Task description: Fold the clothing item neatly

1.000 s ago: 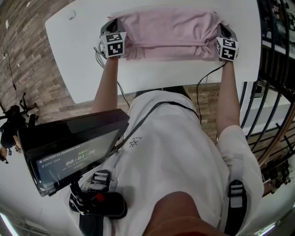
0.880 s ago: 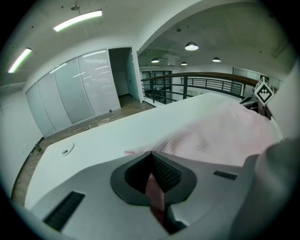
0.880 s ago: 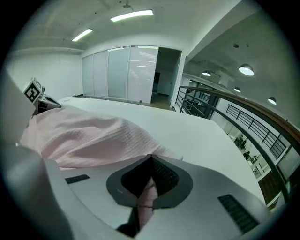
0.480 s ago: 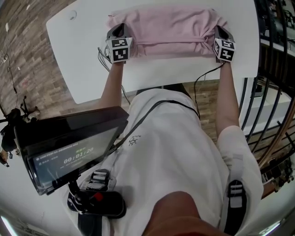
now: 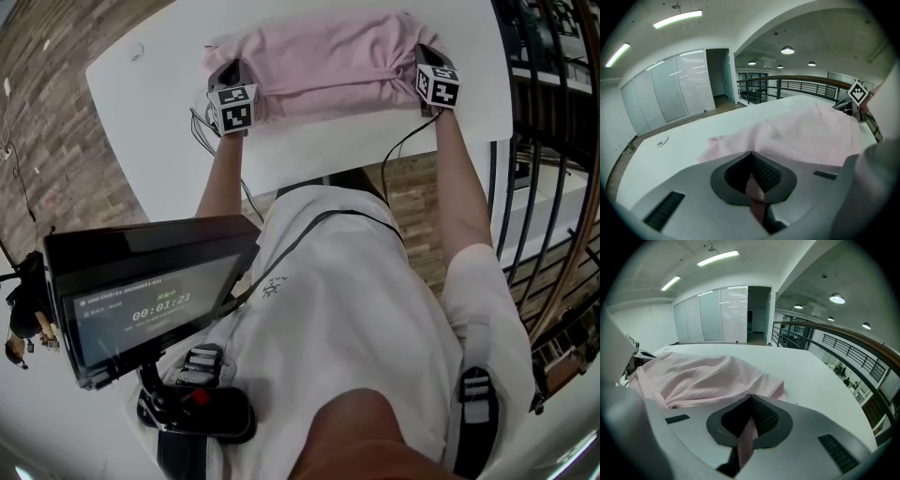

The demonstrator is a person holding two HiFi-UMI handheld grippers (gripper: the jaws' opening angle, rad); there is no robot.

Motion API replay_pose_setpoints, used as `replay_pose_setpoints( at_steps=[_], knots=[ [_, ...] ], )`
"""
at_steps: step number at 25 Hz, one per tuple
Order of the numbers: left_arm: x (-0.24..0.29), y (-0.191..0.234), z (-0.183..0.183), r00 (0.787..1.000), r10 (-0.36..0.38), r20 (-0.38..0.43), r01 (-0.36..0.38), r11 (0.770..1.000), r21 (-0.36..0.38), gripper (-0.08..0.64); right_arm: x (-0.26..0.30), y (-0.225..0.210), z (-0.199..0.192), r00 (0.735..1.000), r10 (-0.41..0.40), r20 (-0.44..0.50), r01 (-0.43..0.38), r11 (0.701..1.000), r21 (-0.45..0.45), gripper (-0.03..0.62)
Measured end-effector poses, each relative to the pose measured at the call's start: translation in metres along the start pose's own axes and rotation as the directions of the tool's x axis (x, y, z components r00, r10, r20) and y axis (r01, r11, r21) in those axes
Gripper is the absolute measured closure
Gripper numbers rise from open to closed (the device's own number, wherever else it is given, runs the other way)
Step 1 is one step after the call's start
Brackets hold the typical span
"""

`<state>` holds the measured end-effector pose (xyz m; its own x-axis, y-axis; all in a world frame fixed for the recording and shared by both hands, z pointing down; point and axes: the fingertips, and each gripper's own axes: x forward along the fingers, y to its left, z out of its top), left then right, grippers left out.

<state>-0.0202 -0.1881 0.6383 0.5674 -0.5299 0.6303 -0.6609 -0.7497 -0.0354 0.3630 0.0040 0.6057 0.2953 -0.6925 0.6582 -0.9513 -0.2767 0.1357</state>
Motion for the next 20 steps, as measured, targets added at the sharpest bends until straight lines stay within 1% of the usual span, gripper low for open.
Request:
replay_pose_setpoints(
  at_steps=[2,4,6,8,10,12,14,16,18,20],
  knots=[
    [0.009,0.008,0.000,1.000,0.002,-0.017,-0.002,1.000,-0.016,0.557,0.006,0.005,0.005,1.000,0.011,-0.006,-0.011,1.000,-0.014,0.589],
    [0.008,0.011,0.014,1.000,0.013,0.002,-0.013,1.000,-0.015,0.557,-0.002,0.008,0.025,0.999,0.020,0.047,-0.018,0.999,-0.044,0.589],
    [-0.007,0.007,0.041,0.998,0.024,0.062,-0.024,1.000,-0.002,0.558,-0.023,0.009,0.052,0.991,0.035,0.130,-0.023,0.996,-0.091,0.589],
    [-0.024,0.002,0.069,0.990,0.022,0.139,-0.023,1.000,0.004,0.557,-0.045,0.009,0.079,0.976,0.048,0.212,-0.021,0.992,-0.128,0.589],
    [-0.039,-0.005,0.090,0.979,0.002,0.203,-0.003,1.000,0.003,0.558,-0.065,0.007,0.099,0.959,0.050,0.278,-0.013,0.991,-0.133,0.589],
    [-0.053,-0.011,0.100,0.971,-0.026,0.239,0.025,1.000,0.005,0.558,-0.085,0.007,0.108,0.945,0.042,0.323,-0.007,0.994,-0.110,0.589],
    [-0.067,-0.015,0.099,0.969,-0.054,0.241,0.053,0.999,0.009,0.558,-0.104,0.012,0.112,0.933,0.035,0.357,-0.012,0.998,-0.064,0.589],
    [-0.079,-0.016,0.090,0.974,-0.082,0.213,0.083,0.997,0.003,0.558,-0.121,0.028,0.111,0.923,0.044,0.382,-0.041,0.999,-0.014,0.589],
    [-0.092,-0.020,0.079,0.978,-0.100,0.182,0.107,0.994,-0.030,0.558,-0.133,0.050,0.104,0.921,0.076,0.382,-0.081,0.997,-0.004,0.589],
    [-0.104,-0.028,0.072,0.980,-0.106,0.170,0.118,0.991,-0.064,0.558,-0.141,0.071,0.096,0.923,0.120,0.365,-0.124,0.992,-0.014,0.589]
  ],
)
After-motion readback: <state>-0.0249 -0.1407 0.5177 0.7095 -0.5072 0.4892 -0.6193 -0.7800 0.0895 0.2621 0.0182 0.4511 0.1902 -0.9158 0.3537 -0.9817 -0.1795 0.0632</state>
